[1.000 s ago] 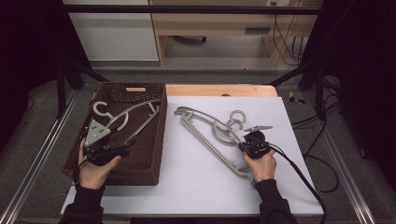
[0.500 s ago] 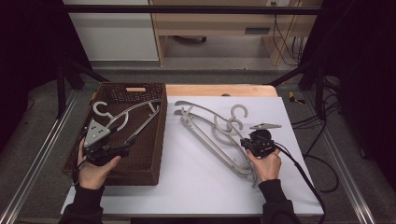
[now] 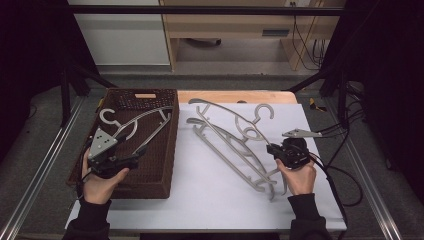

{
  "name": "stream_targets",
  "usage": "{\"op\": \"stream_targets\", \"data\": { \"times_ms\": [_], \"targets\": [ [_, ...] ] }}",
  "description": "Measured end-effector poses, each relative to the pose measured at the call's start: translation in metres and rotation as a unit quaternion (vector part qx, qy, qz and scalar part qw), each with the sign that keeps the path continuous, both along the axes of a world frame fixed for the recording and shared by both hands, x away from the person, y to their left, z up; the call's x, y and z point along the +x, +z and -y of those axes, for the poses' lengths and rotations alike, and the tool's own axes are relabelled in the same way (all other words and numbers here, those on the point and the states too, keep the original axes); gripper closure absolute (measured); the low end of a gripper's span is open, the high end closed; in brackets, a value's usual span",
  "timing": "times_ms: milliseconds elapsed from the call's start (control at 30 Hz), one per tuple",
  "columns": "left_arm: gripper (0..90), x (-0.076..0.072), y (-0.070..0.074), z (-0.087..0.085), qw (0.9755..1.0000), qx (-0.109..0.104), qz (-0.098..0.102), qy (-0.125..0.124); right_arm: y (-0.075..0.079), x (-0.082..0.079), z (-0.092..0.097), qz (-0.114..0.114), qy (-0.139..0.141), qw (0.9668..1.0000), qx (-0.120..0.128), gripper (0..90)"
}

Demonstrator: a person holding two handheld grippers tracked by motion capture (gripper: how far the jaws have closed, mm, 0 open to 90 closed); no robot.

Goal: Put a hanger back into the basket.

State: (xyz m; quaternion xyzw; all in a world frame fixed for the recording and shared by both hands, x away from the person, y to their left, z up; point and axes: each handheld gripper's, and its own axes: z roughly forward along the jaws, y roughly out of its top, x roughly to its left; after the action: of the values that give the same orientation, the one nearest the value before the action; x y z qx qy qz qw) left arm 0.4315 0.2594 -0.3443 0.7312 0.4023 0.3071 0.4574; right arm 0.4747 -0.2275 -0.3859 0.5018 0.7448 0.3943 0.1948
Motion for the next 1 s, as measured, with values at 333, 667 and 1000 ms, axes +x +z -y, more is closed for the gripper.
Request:
{"op": "stream_targets", "data": {
  "times_ms": [333, 667, 1000],
  "targets": [
    [24.3, -0.007, 0.022, 0.003, 0.9995, 0.001, 0.018, -0.025, 0.022, -0.018, 0.000, 0.020, 0.043, 0.9989, 0.003, 82.6],
    [23.6, -0.008, 0.061, 0.022, 0.9965, 0.039, 0.042, -0.061, 0.053, -0.036, -0.012, 0.050, 0.106, 0.9930, 0.010, 82.5],
    [23.0, 0.001, 0.078, 0.050, 0.9917, 0.065, 0.042, -0.103, 0.064, -0.040, -0.029, 0.051, 0.140, 0.9888, 0.001, 82.5]
  ]
}}
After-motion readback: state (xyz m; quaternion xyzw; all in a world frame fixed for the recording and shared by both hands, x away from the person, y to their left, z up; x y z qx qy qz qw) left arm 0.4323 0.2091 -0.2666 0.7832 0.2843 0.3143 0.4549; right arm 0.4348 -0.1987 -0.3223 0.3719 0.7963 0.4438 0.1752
